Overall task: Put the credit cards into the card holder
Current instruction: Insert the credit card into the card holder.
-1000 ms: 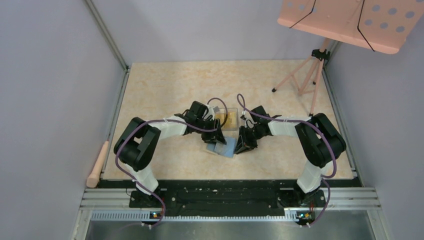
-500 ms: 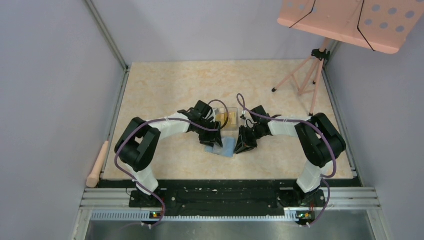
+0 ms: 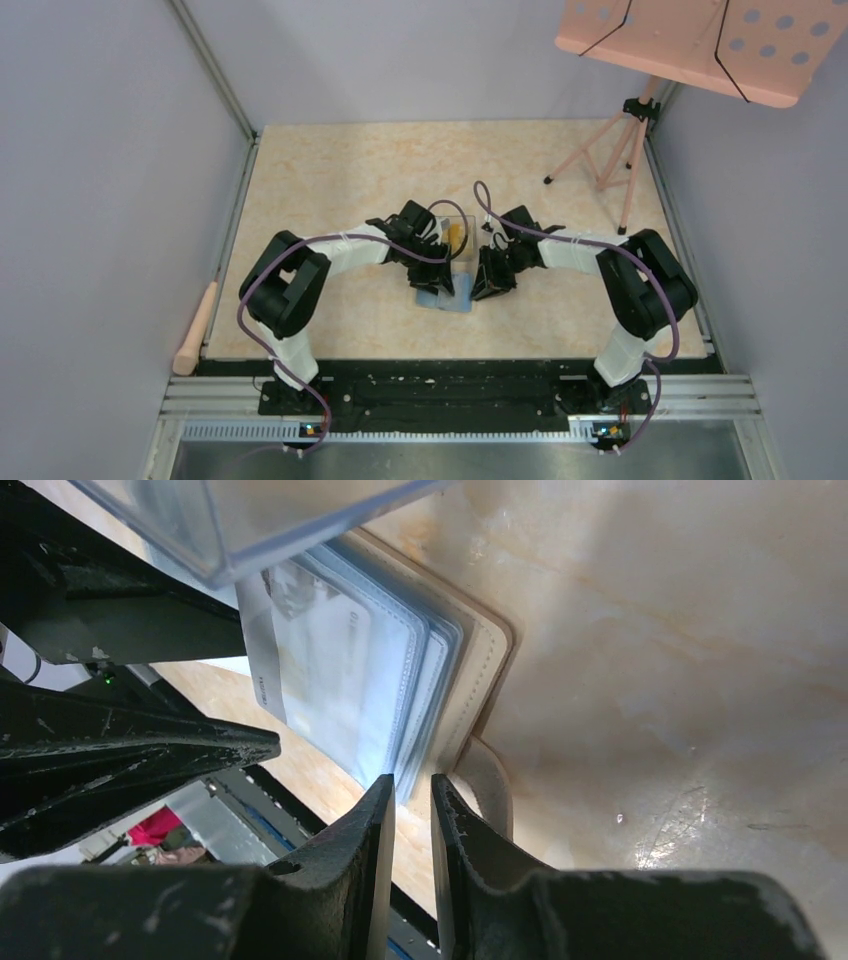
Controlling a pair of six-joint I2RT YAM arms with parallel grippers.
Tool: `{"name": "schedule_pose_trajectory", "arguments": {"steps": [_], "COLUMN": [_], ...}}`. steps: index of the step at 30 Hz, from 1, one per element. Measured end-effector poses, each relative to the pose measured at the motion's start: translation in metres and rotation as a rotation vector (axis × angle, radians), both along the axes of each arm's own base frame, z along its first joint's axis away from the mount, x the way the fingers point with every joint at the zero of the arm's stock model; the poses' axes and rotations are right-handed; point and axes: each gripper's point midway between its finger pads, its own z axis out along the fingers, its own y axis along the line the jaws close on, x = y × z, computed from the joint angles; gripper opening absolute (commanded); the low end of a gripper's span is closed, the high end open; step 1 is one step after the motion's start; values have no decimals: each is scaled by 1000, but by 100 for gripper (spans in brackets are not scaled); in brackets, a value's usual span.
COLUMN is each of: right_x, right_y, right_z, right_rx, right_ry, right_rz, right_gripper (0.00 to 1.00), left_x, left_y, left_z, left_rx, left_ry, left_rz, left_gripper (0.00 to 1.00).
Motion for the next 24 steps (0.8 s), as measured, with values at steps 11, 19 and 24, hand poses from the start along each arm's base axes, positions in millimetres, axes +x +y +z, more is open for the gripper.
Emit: {"name": "schedule_pose_trajectory", "arguments": {"steps": [11, 19, 24], "right_x": [0, -1, 2], "right_y": [-1, -1, -1], "right_z": [0, 0, 5], "right_rx": [-4, -7, -8], "right_ry": [-2, 0, -14], "right_rz": [4, 8, 17], "right_gripper": [20, 24, 24], "left_x": [-1, 0, 0], "left_y": [-28, -27, -10], "left_z": [11, 13, 19], "left_rx": [-141, -137, -77], "left_ry": [25, 10, -45], "left_rz": [-42, -44, 2], "left_gripper": [51, 63, 67]}}
